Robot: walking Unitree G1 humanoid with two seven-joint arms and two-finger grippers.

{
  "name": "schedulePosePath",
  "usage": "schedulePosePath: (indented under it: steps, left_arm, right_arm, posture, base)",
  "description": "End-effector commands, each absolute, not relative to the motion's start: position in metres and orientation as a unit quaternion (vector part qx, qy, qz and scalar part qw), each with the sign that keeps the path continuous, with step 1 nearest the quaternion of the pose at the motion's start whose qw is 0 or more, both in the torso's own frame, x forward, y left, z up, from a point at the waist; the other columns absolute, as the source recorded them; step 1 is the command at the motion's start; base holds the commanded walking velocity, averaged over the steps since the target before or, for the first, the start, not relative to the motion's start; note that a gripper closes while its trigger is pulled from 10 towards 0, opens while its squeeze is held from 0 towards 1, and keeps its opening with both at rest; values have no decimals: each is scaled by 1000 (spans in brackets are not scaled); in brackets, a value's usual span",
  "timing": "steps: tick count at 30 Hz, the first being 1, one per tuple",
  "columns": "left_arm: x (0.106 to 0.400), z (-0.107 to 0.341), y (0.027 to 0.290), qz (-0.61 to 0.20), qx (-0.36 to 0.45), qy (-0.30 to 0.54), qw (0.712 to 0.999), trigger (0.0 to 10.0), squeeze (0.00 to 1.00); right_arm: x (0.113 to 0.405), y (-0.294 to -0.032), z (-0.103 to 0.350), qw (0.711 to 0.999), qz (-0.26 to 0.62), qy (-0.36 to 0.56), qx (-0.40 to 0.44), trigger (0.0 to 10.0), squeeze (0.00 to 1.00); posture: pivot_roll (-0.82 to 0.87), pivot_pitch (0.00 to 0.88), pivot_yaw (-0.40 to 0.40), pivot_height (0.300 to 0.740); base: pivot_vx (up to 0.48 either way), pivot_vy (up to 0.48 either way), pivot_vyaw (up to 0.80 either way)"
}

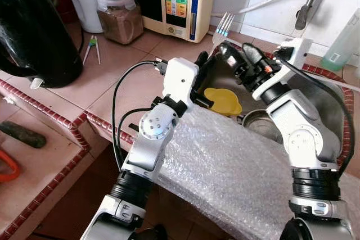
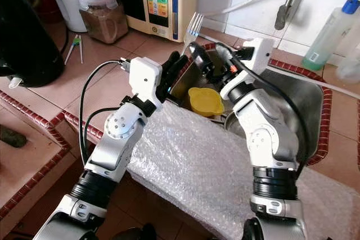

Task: Kitchen organization

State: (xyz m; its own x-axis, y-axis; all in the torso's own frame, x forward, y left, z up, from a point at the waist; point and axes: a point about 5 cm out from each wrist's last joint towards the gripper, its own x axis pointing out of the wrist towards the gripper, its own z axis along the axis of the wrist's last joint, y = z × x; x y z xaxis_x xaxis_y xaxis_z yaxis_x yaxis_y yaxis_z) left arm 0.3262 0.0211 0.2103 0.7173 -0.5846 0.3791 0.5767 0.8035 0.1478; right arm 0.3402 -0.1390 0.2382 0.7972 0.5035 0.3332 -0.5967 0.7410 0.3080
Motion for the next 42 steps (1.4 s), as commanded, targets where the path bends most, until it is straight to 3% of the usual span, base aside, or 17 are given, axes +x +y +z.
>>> schedulePosePath:
  steps: [1,2,3,17,26,42]
  left_arm:
    - [323,210,19,-323,5,-207,923,0,0]
    - [323,210,19,-323,5,-207,924,0,0]
    - [322,210,17,-325,5,-207,923,0,0]
    - [318,198,15,-341,-28,-185,921,0,0]
    - [318,193,15,-349,-33,-173,920,0,0]
    - [322,190,19,-339,-20,-166,926,0,0]
  right_arm:
    - [343,-134,242,921,307,-121,206,10000,0]
    - [344,-133,242,922,306,-120,206,10000,0]
    - [347,-131,242,920,299,-122,223,0,0]
    - [358,-135,239,921,252,-129,269,0,0]
    - [356,-153,226,933,224,-104,263,0,0]
    - [353,-161,218,941,212,-88,248,0,0]
  posture:
    - [-75,118,7,740]
    - [-75,118,7,740]
    - [-71,116,6,740]
    - [-75,123,-1,740]
    - [-82,122,2,740]
    - [-81,113,-2,740]
  base:
    - [0,0,0]
    - [0,0,0]
    - [0,0,0]
    - [0,0,0]
    - [0,0,0]
    - [0,0,0]
